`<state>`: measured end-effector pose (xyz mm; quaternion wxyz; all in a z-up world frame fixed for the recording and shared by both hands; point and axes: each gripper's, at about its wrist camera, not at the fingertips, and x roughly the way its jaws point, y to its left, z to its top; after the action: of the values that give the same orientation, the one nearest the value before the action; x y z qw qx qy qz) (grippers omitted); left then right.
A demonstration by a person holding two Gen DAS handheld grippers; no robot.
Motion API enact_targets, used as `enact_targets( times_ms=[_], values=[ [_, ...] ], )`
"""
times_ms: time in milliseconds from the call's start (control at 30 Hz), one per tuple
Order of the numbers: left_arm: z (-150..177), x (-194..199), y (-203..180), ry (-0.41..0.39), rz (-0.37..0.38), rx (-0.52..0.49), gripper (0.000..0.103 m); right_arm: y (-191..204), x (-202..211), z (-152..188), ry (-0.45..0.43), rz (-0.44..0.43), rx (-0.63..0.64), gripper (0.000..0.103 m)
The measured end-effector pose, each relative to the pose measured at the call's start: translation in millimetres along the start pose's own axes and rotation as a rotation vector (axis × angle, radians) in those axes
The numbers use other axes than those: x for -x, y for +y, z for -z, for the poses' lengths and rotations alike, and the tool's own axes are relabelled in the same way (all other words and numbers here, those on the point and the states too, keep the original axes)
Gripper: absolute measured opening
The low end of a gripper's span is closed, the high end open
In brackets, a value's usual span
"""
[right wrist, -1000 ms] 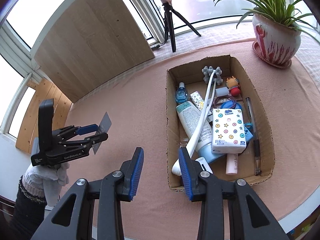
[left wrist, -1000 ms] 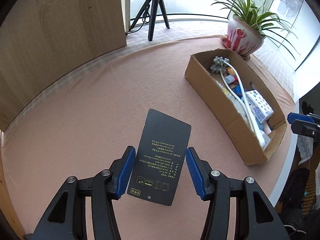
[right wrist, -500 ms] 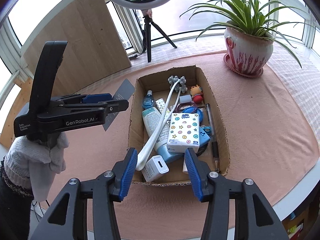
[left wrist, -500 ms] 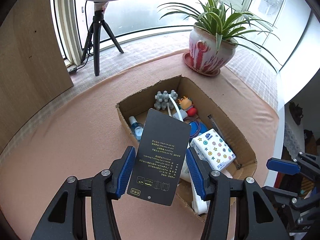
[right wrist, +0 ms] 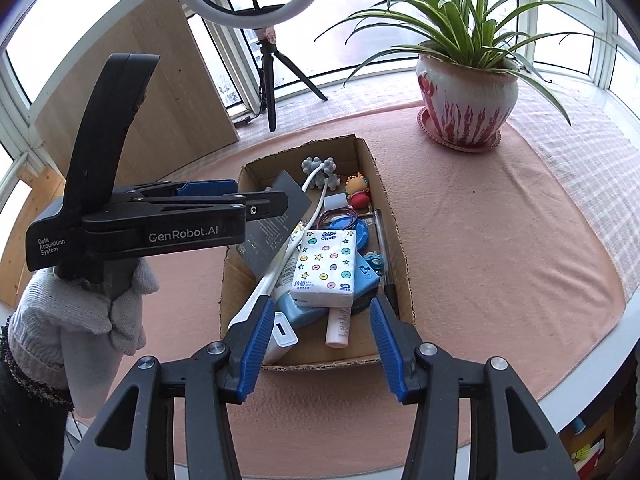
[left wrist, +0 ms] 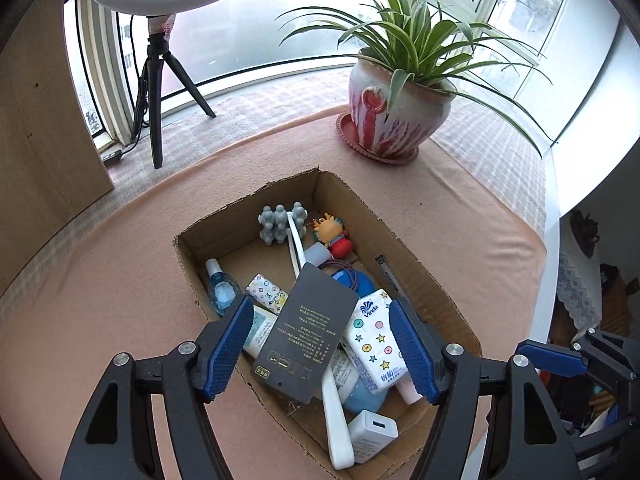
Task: Organize objects
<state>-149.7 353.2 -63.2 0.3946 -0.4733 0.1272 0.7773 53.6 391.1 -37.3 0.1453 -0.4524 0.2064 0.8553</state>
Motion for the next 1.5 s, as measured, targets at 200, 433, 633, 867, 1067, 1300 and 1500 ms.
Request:
enact_targets(
  times_ms=[200,433,633,867,1067,1300,1500],
  values=[
    [12,32,13,-0.05,-0.041,0.033,0.074,12,-2,-3,-0.009,-0.011,0.025,0.046],
    [50,84,43,-0.106,-0.152,0.1,0.077,45,-10,-3,-0.024,-0.043,0.081,0.046],
    [96,121,80,-0.137,-0.226,0.201,0.078,83,-20,0,-0.025,-0.061,0.131,0.047],
    [146,153,117,-0.157,-0.3,0.307,0.078,130,-26,7,-0.031,-0.081,0.196,0.047],
    [180,170,142,-0.16,-0.349,0.367,0.078,167,-29,16,-0.055,-0.084,0.246,0.057],
    [209,181,164,-0.155,-0.39,0.416,0.078,196,-37,23,-0.061,-0.07,0.256,0.06],
    [226,185,177,-0.148,-0.399,0.449,0.078,210,-41,27,-0.087,-0.03,0.26,0.065]
  ],
)
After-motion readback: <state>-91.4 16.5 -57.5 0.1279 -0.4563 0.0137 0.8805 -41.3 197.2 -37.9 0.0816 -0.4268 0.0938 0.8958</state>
